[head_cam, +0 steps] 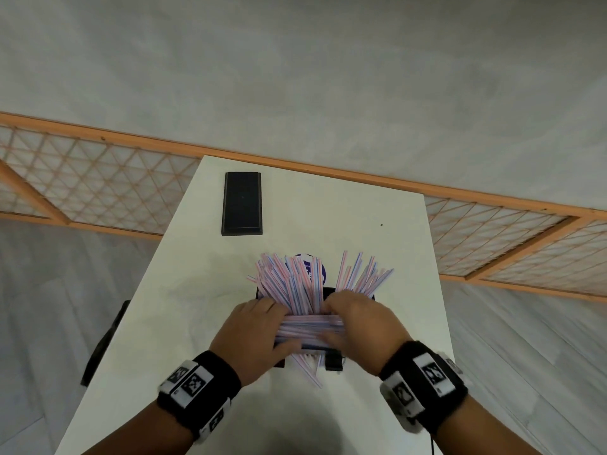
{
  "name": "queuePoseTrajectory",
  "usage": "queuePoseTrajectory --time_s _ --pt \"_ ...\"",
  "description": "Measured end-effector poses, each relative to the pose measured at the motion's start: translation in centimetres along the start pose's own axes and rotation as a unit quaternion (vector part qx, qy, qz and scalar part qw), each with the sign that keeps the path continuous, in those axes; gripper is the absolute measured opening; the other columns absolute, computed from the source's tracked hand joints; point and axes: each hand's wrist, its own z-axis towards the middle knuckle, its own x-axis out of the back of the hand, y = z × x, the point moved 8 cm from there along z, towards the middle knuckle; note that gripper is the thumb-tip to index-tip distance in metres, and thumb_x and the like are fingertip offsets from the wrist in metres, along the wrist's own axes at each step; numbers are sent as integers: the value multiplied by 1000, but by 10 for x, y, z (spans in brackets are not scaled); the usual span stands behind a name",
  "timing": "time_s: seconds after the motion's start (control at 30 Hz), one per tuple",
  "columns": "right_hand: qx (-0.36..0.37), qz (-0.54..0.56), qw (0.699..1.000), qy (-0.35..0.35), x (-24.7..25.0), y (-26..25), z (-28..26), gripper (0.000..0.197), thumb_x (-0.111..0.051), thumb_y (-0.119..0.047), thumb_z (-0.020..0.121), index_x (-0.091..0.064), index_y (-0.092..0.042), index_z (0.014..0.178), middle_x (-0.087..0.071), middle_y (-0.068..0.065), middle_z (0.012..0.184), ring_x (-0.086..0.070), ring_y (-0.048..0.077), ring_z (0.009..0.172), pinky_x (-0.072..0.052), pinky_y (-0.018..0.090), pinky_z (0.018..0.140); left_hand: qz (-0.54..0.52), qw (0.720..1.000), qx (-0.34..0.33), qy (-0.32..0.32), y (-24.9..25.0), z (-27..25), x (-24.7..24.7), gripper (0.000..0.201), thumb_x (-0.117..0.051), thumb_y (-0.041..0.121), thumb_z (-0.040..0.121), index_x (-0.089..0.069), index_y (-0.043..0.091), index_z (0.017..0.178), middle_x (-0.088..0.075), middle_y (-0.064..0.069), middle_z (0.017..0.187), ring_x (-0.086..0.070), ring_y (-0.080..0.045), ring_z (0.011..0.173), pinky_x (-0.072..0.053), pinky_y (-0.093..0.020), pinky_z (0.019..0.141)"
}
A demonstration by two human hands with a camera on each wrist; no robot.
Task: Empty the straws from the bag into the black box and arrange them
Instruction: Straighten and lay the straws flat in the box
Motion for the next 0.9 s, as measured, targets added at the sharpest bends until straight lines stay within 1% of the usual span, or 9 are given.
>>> queuePoseTrajectory --time_s 0.13,0.2,0.3,0.37,0.43,0.53,0.63,0.8,0.9 --pt "-152 90 975 136 32 52 -29 32 -70 -47 83 -46 -26 76 -55 -9 73 -53 8 66 -40 29 59 10 999 -10 50 8 -3 14 34 -57 59 88 -61 31 106 -53 11 99 -53 -14 89 -44 -30 81" --pt "-208 136 952 180 35 84 -34 37 -78 -47 78 -49 -27 87 -56 -8 82 -54 8 70 -41 30 62 -5 998 -33 46 19 -1 15 30 -58 53 90 -63 28 107 -53 10 99 -54 -15 91 -45 -29 79" --pt "-271 222 927 132 13 121 -25 68 -83 -56 72 -48 -25 122 -57 -4 106 -60 14 88 -43 28 76 -42 996 -76 6 42 6 10 28 -56 48 94 -63 26 110 -56 9 100 -54 -14 92 -47 -29 79" --pt "-257 282 920 92 0 125 -10 66 -83 -55 74 -52 -25 124 -60 -7 112 -61 13 95 -46 29 81 -54 994 -89 -34 56 10 0 28 -51 47 97 -62 26 113 -57 8 103 -55 -14 95 -49 -32 82" --pt "-220 316 920 77 -8 121 5 43 -83 -44 79 -65 -24 113 -68 -10 106 -64 9 95 -49 24 80 -64 992 -90 -59 63 15 -10 28 -50 45 99 -62 24 114 -58 7 107 -54 -14 99 -48 -33 85" --pt "-203 289 932 87 -10 117 17 18 -77 -35 87 -72 -21 97 -72 -9 93 -64 12 83 -40 15 65 -72 992 -76 -76 64 22 -23 29 -50 42 102 -64 20 114 -58 4 112 -53 -15 105 -45 -29 90" --pt "-197 255 942 93 -10 111 20 13 -74 -33 90 -69 -21 93 -70 -9 83 -62 8 72 -38 17 59 -87 991 -61 -77 62 25 -29 31 -53 43 102 -66 20 119 -58 4 117 -52 -15 111 -42 -27 94" --pt "-191 192 957 104 -2 97 12 20 -72 -31 90 -64 -13 93 -69 2 82 -64 21 79 -46 27 65 -110 992 -39 -49 63 25 -20 30 -60 47 98 -63 22 115 -58 6 111 -53 -14 104 -46 -31 90" --pt "-136 195 961 143 15 77 6 17 -73 -25 88 -57 -18 89 -63 -5 75 -58 9 69 -38 13 58 -226 973 29 -28 63 30 -8 30 -67 51 94 -56 28 110 -56 10 98 -55 -9 87 -50 -26 76"
